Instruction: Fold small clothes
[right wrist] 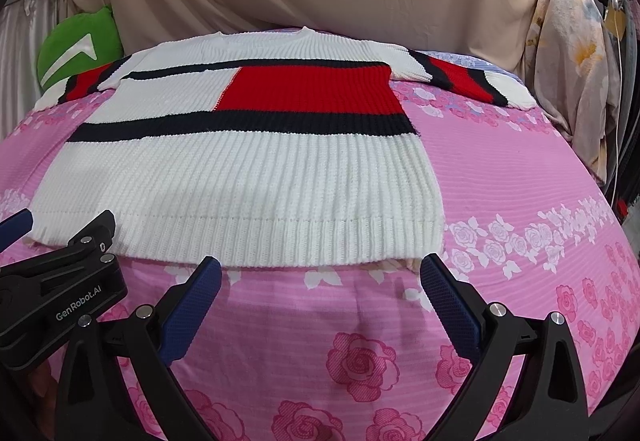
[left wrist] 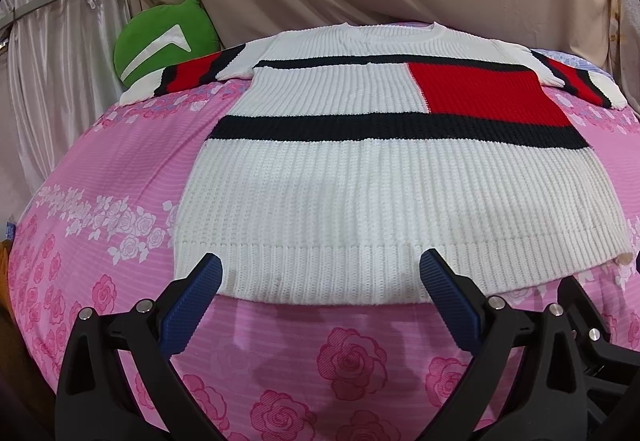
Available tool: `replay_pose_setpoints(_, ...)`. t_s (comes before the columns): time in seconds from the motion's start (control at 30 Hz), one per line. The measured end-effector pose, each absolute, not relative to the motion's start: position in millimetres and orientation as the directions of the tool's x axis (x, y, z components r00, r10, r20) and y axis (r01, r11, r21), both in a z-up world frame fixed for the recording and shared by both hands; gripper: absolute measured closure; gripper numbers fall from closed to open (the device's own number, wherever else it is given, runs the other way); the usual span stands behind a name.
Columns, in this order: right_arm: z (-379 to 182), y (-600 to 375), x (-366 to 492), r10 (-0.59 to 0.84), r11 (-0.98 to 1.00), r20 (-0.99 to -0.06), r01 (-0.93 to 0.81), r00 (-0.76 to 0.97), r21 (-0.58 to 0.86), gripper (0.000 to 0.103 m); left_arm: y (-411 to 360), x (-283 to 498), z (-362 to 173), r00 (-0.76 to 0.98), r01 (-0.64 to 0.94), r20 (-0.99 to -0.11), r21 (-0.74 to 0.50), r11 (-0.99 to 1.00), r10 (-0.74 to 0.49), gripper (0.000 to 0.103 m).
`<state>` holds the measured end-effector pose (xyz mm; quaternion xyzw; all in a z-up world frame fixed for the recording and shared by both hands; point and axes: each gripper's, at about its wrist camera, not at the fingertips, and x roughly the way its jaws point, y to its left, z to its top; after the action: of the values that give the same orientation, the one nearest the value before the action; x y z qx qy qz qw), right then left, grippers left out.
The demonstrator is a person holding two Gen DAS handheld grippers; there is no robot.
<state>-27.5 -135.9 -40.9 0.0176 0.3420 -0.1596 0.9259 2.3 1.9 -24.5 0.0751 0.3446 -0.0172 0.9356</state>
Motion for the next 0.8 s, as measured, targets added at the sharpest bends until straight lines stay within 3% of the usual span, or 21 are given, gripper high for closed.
replay_pose_setpoints(0.8,-42.3,-135.1,-26.7,-0.282,0.949,-0.642,0.307,0.713,-0.076,0.005,1.6,2.1,-25.1,0.76,0.084,-0.649,0.129,0.988,0.02,0.007)
